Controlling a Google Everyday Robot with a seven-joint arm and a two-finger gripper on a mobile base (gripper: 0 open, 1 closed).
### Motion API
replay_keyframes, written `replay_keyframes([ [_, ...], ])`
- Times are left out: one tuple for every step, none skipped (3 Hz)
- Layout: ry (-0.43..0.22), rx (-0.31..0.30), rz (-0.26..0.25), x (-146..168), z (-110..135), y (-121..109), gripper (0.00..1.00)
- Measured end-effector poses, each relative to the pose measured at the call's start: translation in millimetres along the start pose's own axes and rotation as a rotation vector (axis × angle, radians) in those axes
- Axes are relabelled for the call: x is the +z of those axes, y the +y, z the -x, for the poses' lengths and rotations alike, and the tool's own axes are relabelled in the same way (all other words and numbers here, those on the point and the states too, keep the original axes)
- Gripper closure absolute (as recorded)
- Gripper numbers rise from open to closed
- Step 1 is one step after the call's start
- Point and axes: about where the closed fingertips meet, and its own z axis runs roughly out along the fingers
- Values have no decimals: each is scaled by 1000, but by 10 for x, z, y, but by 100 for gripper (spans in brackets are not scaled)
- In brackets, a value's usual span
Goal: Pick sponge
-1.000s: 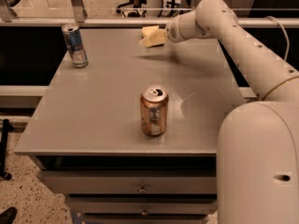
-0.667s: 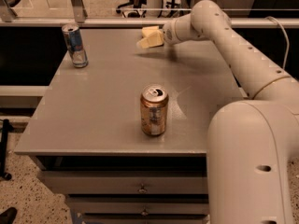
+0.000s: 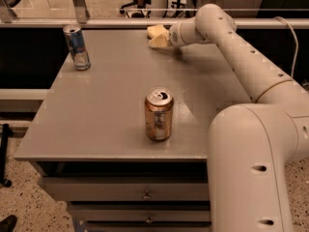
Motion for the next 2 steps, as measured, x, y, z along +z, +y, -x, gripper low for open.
replay_keyframes([
  [-20, -14, -15, -68, 64, -36, 63],
  [-56, -50, -5, -299, 176, 31, 86],
])
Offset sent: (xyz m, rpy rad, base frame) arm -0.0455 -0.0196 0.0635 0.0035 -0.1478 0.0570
